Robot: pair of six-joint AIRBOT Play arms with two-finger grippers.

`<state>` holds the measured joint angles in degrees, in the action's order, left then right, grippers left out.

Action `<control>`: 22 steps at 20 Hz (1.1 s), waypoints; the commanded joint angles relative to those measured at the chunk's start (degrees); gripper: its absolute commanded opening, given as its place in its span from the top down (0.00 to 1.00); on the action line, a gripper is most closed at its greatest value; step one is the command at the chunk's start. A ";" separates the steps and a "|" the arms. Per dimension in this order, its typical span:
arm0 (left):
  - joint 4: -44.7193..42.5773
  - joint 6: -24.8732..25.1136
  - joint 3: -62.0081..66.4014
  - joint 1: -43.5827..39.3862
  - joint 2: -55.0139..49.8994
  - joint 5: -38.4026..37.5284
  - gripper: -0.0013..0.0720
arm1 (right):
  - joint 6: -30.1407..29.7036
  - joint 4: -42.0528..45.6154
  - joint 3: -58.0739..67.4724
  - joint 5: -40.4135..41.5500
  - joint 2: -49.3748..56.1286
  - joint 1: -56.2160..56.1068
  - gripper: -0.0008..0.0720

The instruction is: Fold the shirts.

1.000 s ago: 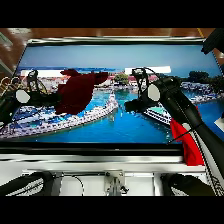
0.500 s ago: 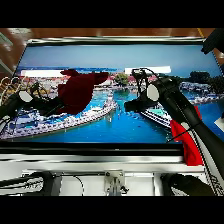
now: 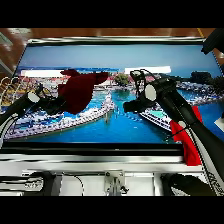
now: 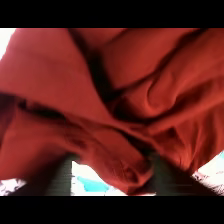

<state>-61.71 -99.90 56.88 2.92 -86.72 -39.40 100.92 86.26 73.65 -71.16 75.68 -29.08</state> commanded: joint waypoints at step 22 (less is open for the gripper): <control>10.43 4.59 14.93 -52.28 19.67 -5.66 0.94 | 13.70 43.60 0.22 -6.88 -34.67 -0.02 0.19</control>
<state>-50.28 -90.43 72.47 -38.65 -67.09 -48.75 109.19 120.14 73.84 -77.17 48.16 -29.08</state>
